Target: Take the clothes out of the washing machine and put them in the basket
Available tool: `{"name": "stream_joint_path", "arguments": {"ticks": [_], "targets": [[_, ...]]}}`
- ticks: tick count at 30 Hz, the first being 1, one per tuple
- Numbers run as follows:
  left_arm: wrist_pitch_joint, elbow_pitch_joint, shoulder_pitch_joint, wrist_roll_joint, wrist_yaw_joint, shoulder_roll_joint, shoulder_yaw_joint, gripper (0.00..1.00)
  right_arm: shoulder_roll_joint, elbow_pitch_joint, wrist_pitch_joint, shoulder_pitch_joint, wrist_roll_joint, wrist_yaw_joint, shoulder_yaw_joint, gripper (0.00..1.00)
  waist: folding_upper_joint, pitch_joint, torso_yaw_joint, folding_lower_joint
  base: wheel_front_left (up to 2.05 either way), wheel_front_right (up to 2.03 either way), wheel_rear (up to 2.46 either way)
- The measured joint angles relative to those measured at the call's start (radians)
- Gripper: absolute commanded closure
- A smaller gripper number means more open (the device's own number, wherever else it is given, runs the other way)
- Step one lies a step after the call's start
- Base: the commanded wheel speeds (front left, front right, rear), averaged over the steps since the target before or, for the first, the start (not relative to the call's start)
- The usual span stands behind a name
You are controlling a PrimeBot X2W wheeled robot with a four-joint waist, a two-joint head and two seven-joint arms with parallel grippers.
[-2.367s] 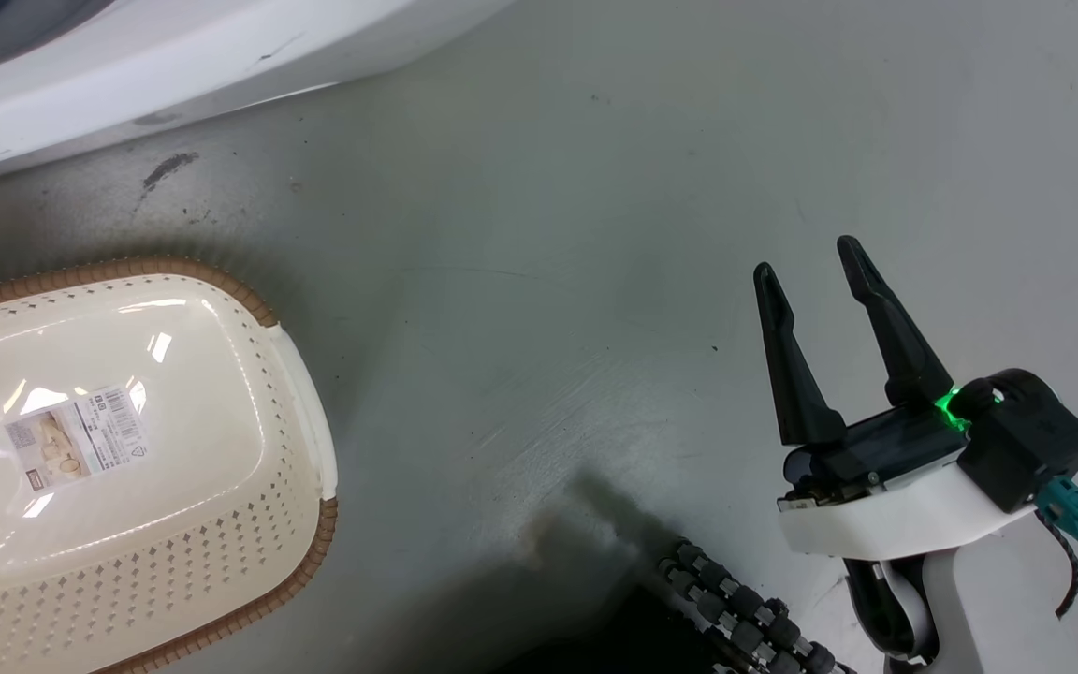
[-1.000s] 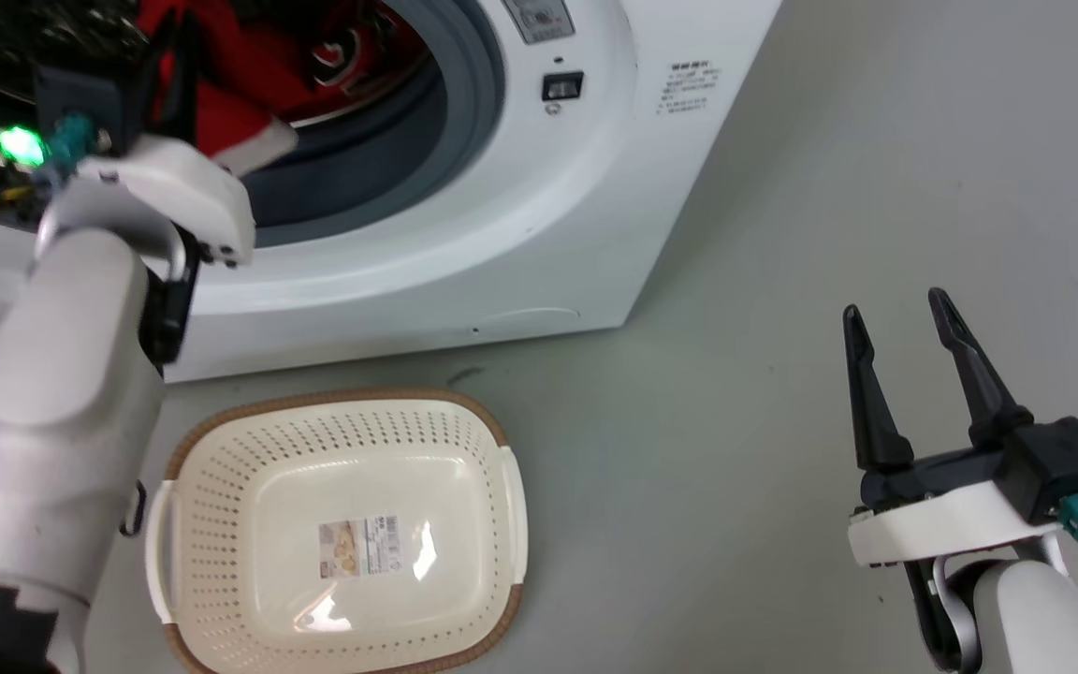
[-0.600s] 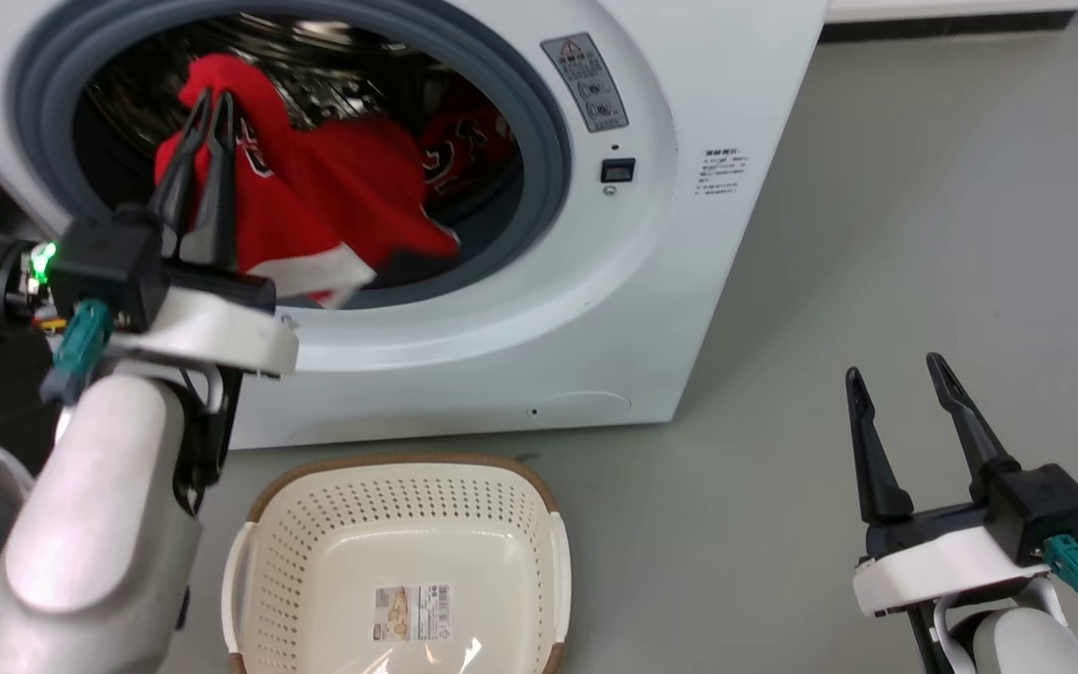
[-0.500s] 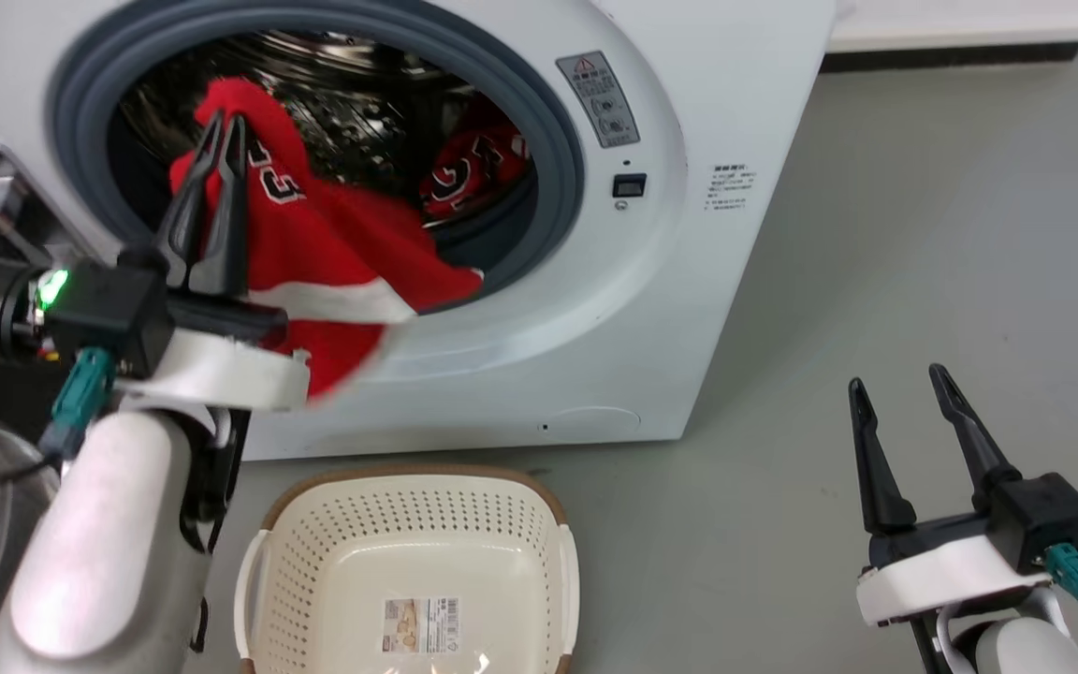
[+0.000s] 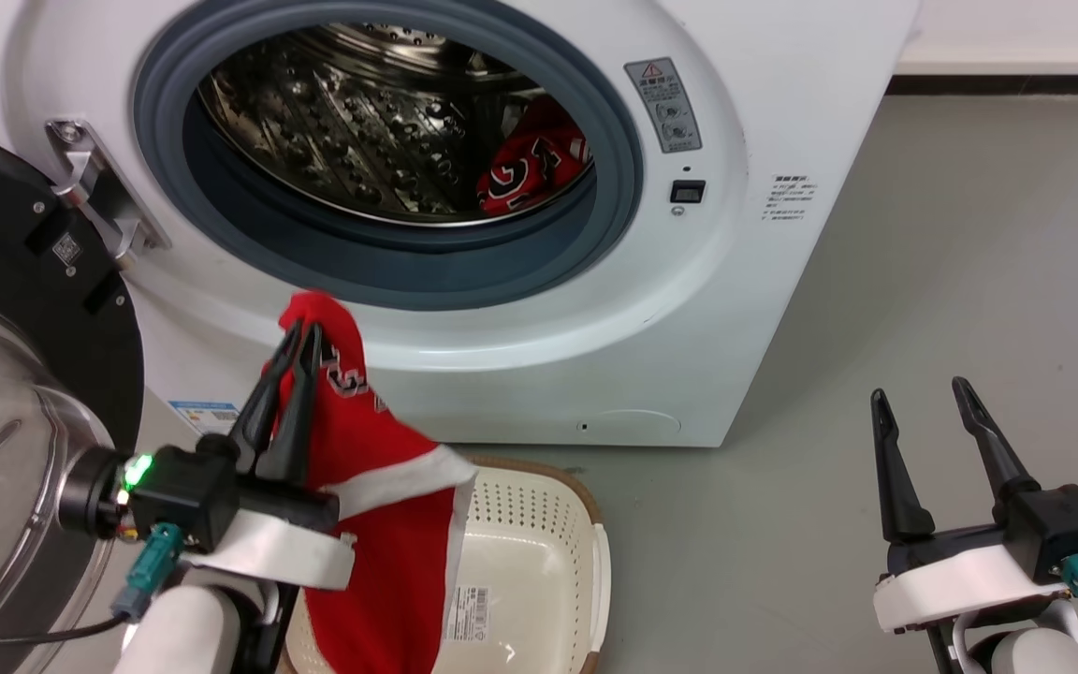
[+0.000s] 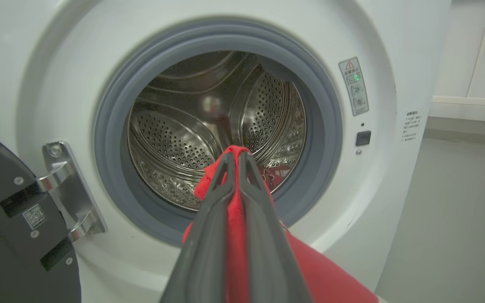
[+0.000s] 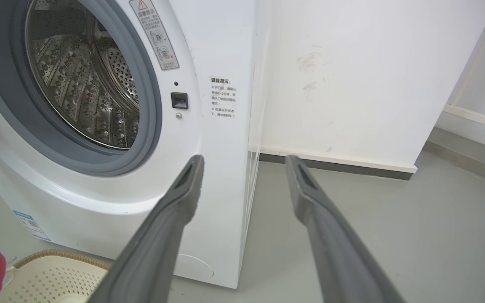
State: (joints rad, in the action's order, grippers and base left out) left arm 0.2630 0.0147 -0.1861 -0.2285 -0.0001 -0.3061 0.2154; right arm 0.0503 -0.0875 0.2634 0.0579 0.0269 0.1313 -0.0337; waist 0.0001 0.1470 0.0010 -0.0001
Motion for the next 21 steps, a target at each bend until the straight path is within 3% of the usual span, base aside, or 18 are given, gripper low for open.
{"name": "stream_joint_path", "arguments": {"ticks": [9, 21], "targets": [[0.0, -0.247, 0.032, 0.014, -0.039, 0.04, 0.002, 1.0, 0.0, 0.02, 0.0, 0.031, 0.031, 0.0, -0.006, 0.0, -0.0001, 0.098, 0.011, 0.0001, 0.0, 0.0, 0.0], [0.0, -0.627, -0.207, 0.101, -0.075, 0.094, 0.001, 1.0, 0.0, 0.078, 0.0, 0.107, 0.091, 0.0, -0.02, 0.0, 0.0, 0.313, 0.007, 0.0002, 0.0, 0.0, 0.0]]}}
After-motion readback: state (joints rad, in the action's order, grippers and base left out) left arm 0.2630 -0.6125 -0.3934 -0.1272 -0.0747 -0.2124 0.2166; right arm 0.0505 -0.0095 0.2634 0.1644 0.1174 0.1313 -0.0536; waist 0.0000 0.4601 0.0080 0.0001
